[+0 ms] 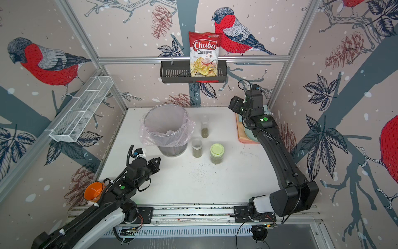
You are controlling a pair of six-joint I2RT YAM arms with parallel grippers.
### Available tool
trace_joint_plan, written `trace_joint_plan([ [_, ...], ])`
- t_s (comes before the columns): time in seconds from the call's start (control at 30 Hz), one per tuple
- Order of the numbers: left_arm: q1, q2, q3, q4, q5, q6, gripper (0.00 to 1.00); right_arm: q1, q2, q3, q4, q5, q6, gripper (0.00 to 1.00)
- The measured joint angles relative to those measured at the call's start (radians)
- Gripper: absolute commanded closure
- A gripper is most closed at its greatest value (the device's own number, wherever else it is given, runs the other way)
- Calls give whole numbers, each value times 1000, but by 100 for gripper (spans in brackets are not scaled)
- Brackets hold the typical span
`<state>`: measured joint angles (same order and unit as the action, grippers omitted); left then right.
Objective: Empty moldy mung beans from jars
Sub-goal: Adjust the trash bin at the center of the board, then pick up the jar from the center of the board.
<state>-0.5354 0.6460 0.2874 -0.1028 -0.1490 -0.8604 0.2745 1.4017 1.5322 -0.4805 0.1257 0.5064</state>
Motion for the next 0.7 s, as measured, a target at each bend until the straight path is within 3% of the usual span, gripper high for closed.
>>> trace_joint_plan([
  [0.03, -16, 0, 32, -62, -14, 0, 3, 0, 4, 9, -16, 11, 17, 12],
  [0.07, -40, 3, 68, -119, -26, 0, 2, 0, 6, 15, -29, 24, 25, 11],
  [0.1, -71, 7, 103, -158, -40, 0, 2, 2, 6, 18, -38, 31, 36, 1],
  [0.13, -108, 16, 144, -201, -60, 3, 2, 7, 4, 18, -47, 33, 50, 0],
  [0.53, -480, 100, 452, -459, -153, -18, 2, 54, -2, 93, -150, 77, 16, 0],
  [0.7, -534, 97, 492, -450, -181, -22, 1, 46, -27, 80, -148, 51, 12, 0],
])
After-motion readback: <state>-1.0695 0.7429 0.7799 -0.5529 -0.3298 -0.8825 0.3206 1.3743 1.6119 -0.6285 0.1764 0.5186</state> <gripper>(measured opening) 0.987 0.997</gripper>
